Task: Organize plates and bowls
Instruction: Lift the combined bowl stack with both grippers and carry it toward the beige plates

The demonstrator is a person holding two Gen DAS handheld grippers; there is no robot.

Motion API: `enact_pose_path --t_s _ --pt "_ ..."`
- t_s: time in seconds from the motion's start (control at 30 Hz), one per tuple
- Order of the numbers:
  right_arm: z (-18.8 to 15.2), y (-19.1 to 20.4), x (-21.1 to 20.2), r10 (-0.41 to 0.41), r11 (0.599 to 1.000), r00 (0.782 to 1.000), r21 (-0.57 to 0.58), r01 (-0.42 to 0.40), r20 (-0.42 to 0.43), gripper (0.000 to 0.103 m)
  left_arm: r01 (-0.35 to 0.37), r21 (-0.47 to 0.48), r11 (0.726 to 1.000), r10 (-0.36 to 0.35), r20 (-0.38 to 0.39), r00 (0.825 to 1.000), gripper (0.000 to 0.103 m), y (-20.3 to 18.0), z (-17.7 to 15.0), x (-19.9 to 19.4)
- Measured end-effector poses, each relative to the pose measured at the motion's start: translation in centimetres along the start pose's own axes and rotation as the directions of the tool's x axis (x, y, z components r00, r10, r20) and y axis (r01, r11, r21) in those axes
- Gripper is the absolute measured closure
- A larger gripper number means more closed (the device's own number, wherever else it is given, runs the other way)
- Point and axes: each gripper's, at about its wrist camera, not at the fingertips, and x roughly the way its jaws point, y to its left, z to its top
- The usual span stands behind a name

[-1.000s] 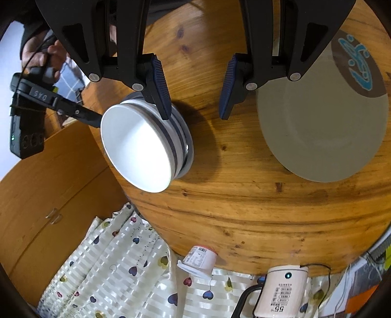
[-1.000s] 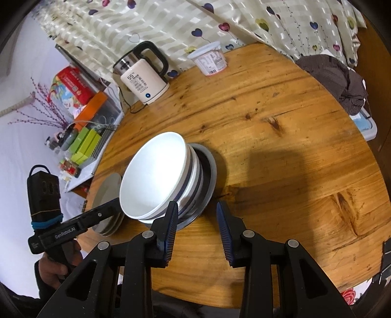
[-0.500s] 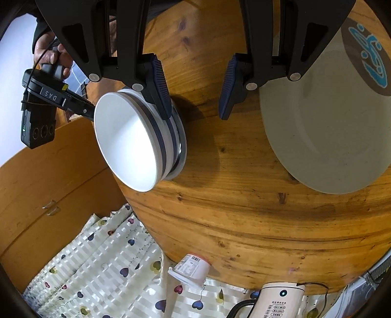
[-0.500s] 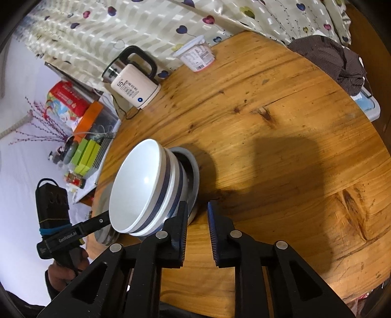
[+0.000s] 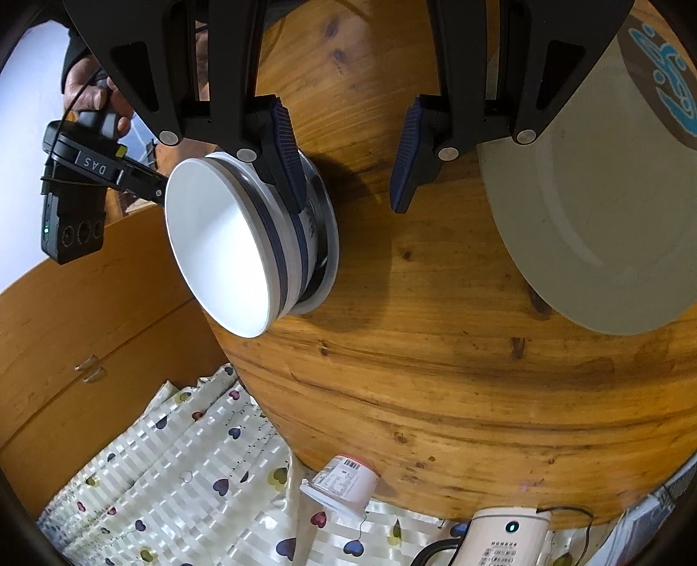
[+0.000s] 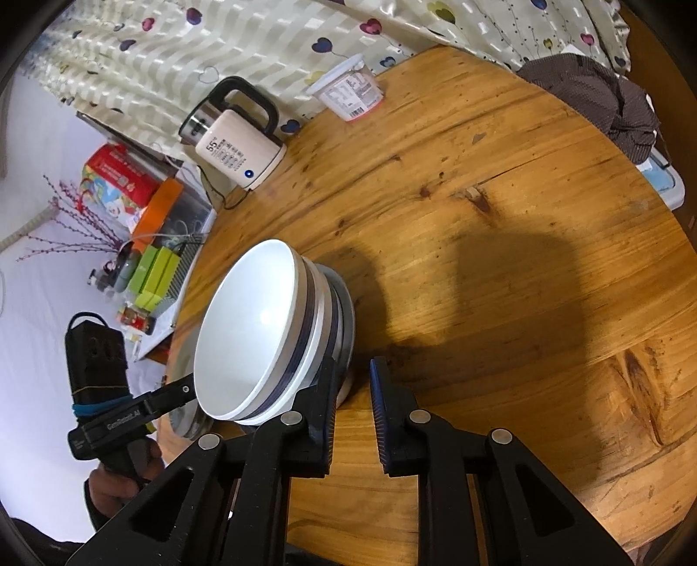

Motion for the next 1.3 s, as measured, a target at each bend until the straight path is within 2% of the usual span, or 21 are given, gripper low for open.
enact_pose_path --t_s 0.23,0.33,0.43,0.9,0.97,1.03,1.3 --pt "0.3 -1.4 0.6 0.108 0.993 0.993 0.051 -0.106 -0.042 0.09 0.033 -0.01 0.999 -0.033 -0.002 0.999 0.064 0.4 0.1 0.0" --pt "0.4 -1.6 0.8 0.156 0.986 0.987 0.067 -0.153 -0.049 0.094 0.053 0.002 0.999 -0.053 -0.002 0.999 0.074 0.3 0.0 -0.1" --pt "0.5 -1.5 0.9 0.165 0.985 0.985 0.062 -0.162 -0.051 0.094 0.069 0.017 0.997 -0.069 -0.005 0.998 0.084 0.0 0.0 0.0" --pt "0.6 -2.0 1.0 0.193 0.979 0.98 0.079 -0.189 -0.042 0.095 0.132 -0.014 0.991 -0.133 -0.031 0.991 0.085 0.7 0.6 0.5" --pt "0.5 -2.1 0.9 0.192 0.979 0.981 0.077 -0.188 -0.042 0.095 0.138 -0.013 0.99 -0.139 -0.032 0.99 0.087 0.7 0.6 0.6" --pt "0.5 -2.1 0.9 0.194 0.979 0.98 0.079 -0.19 -0.04 0.095 0.163 -0.018 0.987 -0.163 -0.033 0.986 0.095 0.7 0.6 0.6" --pt "0.5 -2.1 0.8 0.195 0.978 0.98 0.081 -0.191 -0.041 0.095 0.189 -0.028 0.982 -0.19 -0.032 0.981 0.095 0.8 0.6 0.9"
